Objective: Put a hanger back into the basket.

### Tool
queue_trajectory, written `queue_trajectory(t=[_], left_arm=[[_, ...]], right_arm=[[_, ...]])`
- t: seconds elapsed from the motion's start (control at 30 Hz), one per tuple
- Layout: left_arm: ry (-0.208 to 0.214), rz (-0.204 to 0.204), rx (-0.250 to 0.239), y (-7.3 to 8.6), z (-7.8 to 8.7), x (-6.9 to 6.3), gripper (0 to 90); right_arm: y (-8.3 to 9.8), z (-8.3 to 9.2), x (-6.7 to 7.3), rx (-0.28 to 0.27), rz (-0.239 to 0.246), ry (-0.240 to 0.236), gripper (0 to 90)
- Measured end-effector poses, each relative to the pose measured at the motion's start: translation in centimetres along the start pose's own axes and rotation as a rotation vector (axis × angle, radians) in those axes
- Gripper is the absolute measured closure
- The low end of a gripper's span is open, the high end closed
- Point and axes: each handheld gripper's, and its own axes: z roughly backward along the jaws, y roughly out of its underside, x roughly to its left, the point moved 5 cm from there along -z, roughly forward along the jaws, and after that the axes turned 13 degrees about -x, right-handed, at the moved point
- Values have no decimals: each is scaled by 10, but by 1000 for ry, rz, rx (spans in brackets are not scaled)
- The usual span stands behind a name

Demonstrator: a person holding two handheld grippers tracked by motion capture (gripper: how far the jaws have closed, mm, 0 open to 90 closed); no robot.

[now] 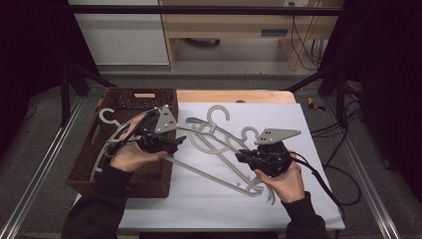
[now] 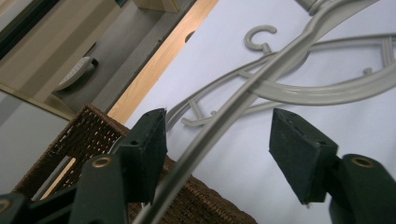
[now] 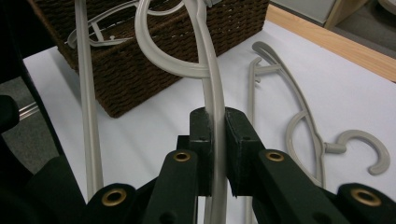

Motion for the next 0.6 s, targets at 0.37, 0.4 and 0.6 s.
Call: queue_trajectory(t=[0.37,0.4,0.6], left_arm=[[6,-20,36,6,-6,0,595],[9,-27,35,7,-6,0,602],[22,-61,51,10,-7,-3,635]], right_arm=[[-1,-1,6,11,17,-26,825],[-1,-1,6,12,17,-26,825],[0,-2,6,28,20,-31,824]])
